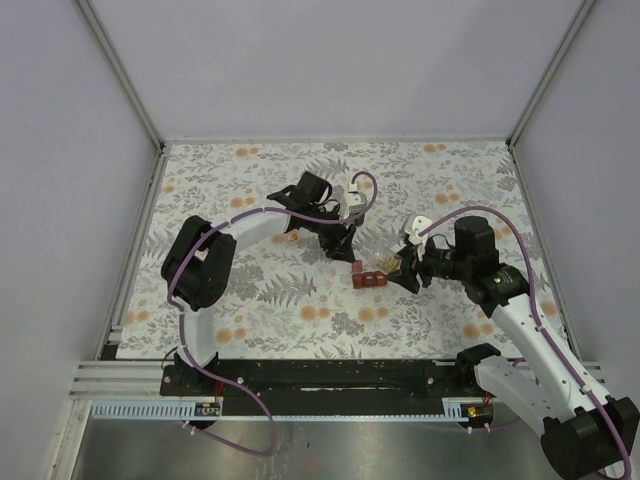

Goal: Sort the pills into containers
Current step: Pour the pill into the pill container.

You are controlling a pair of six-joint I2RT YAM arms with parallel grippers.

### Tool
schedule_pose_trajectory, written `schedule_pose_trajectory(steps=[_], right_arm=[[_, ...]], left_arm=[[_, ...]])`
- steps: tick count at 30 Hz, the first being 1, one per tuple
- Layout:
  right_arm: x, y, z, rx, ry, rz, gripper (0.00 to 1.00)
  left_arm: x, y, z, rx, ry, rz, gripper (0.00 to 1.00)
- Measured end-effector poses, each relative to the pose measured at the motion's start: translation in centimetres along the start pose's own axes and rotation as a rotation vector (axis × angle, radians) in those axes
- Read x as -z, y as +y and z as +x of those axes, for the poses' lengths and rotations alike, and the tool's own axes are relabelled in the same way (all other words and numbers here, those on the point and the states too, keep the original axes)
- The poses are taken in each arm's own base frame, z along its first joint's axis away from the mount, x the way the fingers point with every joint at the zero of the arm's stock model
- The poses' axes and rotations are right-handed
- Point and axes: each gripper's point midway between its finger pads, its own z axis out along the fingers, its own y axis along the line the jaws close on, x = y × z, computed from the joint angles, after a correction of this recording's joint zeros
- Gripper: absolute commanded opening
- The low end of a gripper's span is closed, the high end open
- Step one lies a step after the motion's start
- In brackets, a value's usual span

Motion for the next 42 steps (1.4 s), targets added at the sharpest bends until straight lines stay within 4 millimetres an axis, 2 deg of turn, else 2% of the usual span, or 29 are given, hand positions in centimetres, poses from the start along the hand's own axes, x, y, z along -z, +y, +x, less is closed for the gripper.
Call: schedule_pose_trajectory(steps=[10, 13, 21, 34, 42], right_arm=[[0.1, 0.1, 0.2, 0.003, 0.007, -0.003, 0.0], [0.1, 0.2, 0.3, 0.001, 0.01, -0.004, 0.0], [0.2, 0.2, 0.4, -0.001, 0.012, -0.004, 0.0], [0.2, 0.2, 0.4, -0.002, 0.013, -0.004, 0.0], [0.2, 0.2, 0.4, -0.002, 0.013, -0.004, 0.0]], left_arm=[[-2.3, 0.5, 0.7, 0.017, 0.053, 0.015, 0.59], [-2.6, 0.1, 1.1, 0.025, 0.069, 0.026, 0.53], [-3.0, -0.1, 1.8, 0.038, 0.089, 0.036, 0.33], [-3.1, -0.2, 2.6, 0.066, 0.119, 0.044, 0.26], [-2.9, -0.1, 1.6, 0.051, 0.105, 0.039, 0.15]])
